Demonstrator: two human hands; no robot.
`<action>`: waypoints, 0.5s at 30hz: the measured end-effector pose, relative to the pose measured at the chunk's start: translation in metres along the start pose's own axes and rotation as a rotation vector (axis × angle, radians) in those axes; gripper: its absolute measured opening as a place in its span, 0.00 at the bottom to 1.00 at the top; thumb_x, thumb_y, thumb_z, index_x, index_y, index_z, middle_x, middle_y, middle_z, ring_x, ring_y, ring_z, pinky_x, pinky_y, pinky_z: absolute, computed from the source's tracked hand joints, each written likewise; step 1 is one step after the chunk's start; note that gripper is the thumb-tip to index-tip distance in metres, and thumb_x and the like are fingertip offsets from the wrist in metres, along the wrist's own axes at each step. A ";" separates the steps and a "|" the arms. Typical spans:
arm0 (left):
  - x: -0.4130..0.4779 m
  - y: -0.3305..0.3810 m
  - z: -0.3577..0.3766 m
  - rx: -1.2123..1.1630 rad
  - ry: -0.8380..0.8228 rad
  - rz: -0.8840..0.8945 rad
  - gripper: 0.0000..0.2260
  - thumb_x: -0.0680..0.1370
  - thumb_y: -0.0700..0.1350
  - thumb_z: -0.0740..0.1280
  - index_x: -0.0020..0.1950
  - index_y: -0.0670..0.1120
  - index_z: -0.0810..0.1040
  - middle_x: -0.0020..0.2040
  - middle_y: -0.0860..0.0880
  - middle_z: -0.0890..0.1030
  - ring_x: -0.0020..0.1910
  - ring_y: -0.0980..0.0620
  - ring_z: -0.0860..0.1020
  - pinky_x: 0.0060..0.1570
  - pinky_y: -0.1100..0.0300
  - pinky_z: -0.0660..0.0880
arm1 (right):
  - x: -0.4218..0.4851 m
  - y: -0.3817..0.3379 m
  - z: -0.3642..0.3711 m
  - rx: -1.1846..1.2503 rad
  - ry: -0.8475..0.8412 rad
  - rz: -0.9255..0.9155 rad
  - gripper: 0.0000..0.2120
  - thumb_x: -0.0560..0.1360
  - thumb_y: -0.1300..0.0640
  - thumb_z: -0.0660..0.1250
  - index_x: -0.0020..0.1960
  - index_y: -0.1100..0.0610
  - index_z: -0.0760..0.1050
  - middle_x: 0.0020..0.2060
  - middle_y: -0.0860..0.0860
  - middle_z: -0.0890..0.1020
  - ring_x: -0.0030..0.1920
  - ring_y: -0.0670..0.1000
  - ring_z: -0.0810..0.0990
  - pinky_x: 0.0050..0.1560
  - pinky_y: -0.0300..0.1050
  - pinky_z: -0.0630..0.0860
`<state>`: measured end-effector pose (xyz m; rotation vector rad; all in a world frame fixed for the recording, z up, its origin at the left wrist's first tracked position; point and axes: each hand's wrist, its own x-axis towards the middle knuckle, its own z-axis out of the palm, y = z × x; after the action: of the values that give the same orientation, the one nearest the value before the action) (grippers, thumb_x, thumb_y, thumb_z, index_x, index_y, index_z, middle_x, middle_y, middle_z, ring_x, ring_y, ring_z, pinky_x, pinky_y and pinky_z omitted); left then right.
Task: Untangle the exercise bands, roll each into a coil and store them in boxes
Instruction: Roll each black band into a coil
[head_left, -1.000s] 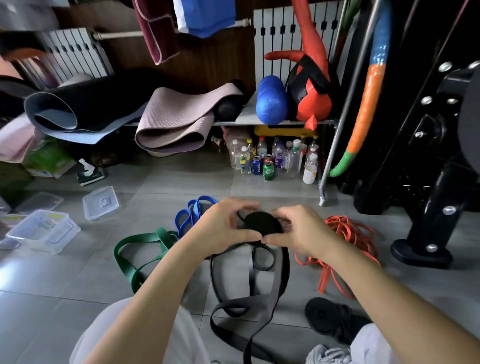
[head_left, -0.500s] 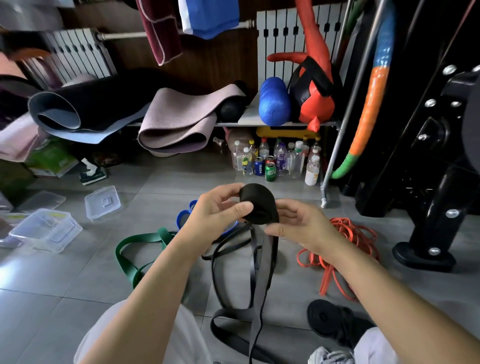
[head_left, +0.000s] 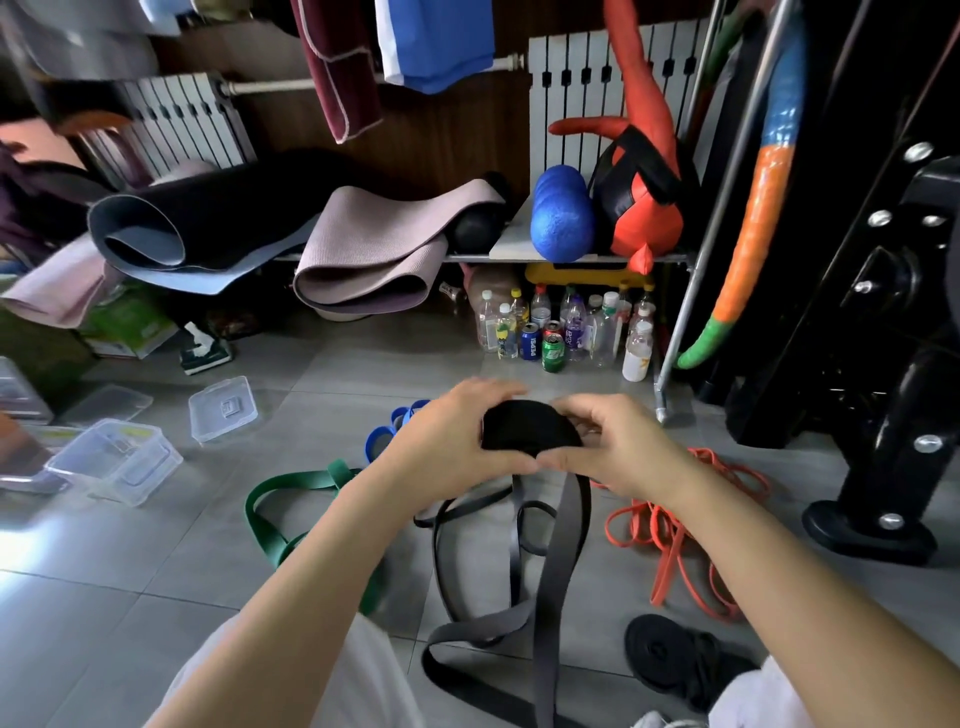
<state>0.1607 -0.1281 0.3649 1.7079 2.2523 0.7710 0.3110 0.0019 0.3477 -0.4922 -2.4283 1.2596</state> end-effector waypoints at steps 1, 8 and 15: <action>0.003 0.003 -0.002 0.116 -0.056 0.008 0.22 0.66 0.60 0.72 0.58 0.59 0.73 0.43 0.63 0.73 0.37 0.62 0.72 0.35 0.71 0.65 | 0.001 -0.001 0.000 -0.052 -0.009 -0.020 0.13 0.65 0.58 0.77 0.48 0.49 0.79 0.41 0.48 0.84 0.44 0.46 0.82 0.48 0.46 0.78; 0.013 0.002 -0.010 -0.388 -0.039 -0.077 0.14 0.65 0.49 0.77 0.45 0.60 0.77 0.40 0.60 0.82 0.38 0.60 0.80 0.40 0.63 0.76 | 0.008 -0.007 -0.022 0.144 0.011 -0.053 0.20 0.61 0.58 0.79 0.46 0.40 0.78 0.43 0.43 0.85 0.45 0.43 0.83 0.50 0.38 0.78; 0.023 0.004 0.005 -0.935 0.087 -0.083 0.21 0.65 0.41 0.78 0.55 0.48 0.78 0.45 0.51 0.85 0.43 0.54 0.83 0.37 0.64 0.77 | 0.013 0.002 -0.020 0.454 0.065 -0.031 0.24 0.57 0.56 0.75 0.52 0.53 0.78 0.41 0.41 0.85 0.46 0.41 0.83 0.47 0.31 0.76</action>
<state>0.1591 -0.1043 0.3658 1.1150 1.5426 1.5604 0.3096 0.0229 0.3588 -0.3555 -1.9972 1.6863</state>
